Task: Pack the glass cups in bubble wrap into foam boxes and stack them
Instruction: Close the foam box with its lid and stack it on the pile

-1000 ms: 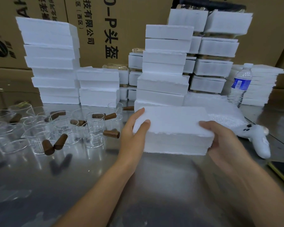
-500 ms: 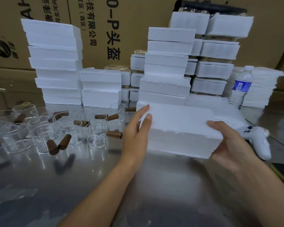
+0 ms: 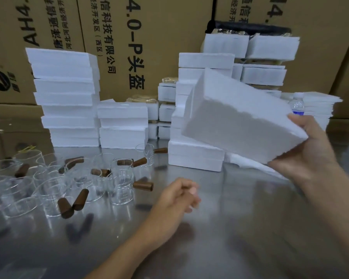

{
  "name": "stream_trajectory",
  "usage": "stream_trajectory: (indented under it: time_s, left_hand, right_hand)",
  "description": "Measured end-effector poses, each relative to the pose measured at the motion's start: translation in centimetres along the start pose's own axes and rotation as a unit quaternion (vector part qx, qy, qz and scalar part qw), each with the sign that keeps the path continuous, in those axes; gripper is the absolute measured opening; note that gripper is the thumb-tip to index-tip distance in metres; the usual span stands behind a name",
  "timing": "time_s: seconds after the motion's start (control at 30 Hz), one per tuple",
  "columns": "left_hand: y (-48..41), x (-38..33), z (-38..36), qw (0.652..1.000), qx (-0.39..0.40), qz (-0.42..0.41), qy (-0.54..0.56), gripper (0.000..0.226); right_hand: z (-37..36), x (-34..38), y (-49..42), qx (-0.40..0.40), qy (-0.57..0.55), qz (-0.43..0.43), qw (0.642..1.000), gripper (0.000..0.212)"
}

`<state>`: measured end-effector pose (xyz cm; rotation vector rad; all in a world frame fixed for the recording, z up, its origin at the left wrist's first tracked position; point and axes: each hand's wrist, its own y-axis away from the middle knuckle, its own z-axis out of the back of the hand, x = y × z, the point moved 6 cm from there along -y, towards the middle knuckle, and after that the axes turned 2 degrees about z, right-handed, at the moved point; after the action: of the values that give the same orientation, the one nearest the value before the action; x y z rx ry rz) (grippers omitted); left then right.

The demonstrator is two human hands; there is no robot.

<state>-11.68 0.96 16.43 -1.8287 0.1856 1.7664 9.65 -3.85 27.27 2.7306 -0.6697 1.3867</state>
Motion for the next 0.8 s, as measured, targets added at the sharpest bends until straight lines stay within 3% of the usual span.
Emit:
stream_trajectory:
  time_s: [0.07, 0.13, 0.27, 0.57, 0.8]
  left_hand:
    - [0.2, 0.7, -1.3, 0.997, 0.056, -0.002, -0.045, 0.011]
    - [0.2, 1.2, -1.9, 0.994, 0.081, -0.005, -0.071, 0.017]
    - [-0.3, 1.8, -1.7, 0.993, 0.077, 0.017, -0.084, 0.031]
    - [-0.6, 1.6, -1.4, 0.988, 0.091, 0.021, -0.119, 0.024]
    - [-1.0, 2.4, -1.3, 0.988, 0.087, 0.036, -0.124, 0.023]
  right_hand:
    - [-2.3, 2.0, -1.5, 0.031, 0.025, 0.021, 0.999, 0.021]
    - [-4.4, 3.7, -3.3, 0.036, 0.053, 0.034, 0.997, 0.018]
    - [-7.5, 5.5, -6.7, -0.012, 0.099, 0.023, 0.995, 0.024]
    - [-8.2, 2.1, -12.2, -0.104, 0.233, -0.030, 0.966, 0.016]
    - [-7.0, 0.3, -14.7, -0.125, 0.269, -0.059, 0.953, 0.018]
